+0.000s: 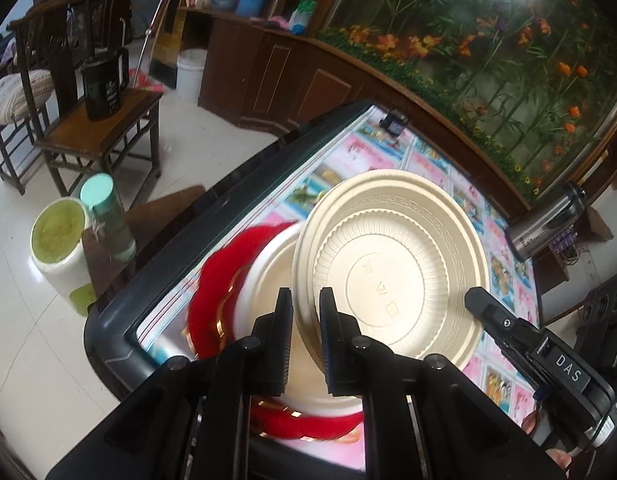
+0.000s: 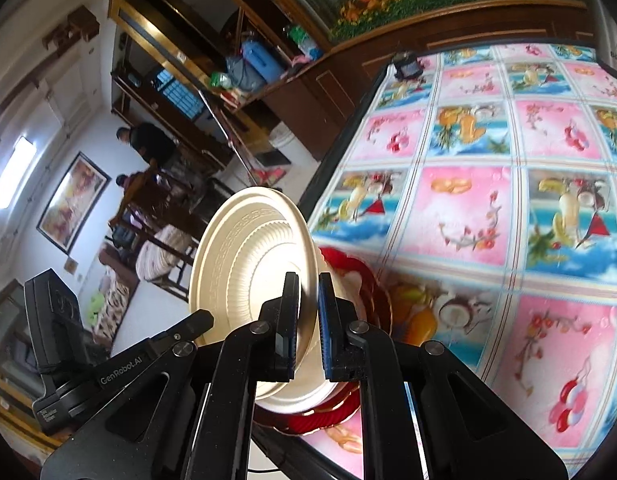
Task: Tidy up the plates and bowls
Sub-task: 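Carry the beige bowl with the left tool and set it onto the stack, then open the left tool and pull it back from the beige bowl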
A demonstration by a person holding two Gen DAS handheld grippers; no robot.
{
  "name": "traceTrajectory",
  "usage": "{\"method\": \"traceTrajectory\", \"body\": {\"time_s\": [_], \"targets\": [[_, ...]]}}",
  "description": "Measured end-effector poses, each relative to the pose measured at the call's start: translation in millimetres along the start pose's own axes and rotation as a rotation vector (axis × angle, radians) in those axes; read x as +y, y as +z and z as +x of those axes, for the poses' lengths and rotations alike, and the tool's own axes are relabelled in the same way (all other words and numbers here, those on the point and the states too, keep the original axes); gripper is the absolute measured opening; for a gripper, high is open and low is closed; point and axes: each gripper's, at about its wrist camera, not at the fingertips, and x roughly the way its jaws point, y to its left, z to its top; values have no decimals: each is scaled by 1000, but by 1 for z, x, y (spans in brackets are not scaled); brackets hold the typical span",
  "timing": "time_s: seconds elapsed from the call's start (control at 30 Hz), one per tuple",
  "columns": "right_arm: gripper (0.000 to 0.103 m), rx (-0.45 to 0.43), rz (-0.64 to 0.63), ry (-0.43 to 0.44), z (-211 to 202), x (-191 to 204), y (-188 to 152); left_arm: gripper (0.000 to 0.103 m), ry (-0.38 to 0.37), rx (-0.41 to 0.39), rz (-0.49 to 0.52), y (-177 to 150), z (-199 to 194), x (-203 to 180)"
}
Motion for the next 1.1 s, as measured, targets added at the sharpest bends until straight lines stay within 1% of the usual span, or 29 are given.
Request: {"method": "traceTrajectory", "body": {"time_s": [0.13, 0.33, 0.5, 0.83, 0.97, 1.03, 1.1], "targets": [[9, 36, -4, -14, 11, 0, -11, 12, -3, 40, -19, -10, 5, 14], [9, 73, -10, -36, 27, -1, -21, 12, -14, 66, -47, -17, 9, 30], [9, 87, -14, -44, 34, -1, -22, 12, -10, 65, -48, -18, 6, 32], [9, 113, -5, -45, 41, -2, -23, 14, -20, 98, -52, -19, 10, 38], [9, 113, 6, -47, 40, -4, -21, 21, -3, 113, -49, -20, 12, 42], [9, 124, 11, -40, 41, -5, -20, 37, 8, 116, -48, -22, 11, 45], [9, 124, 7, -44, 40, -5, -19, 46, 13, 115, -42, -24, 9, 47]]}}
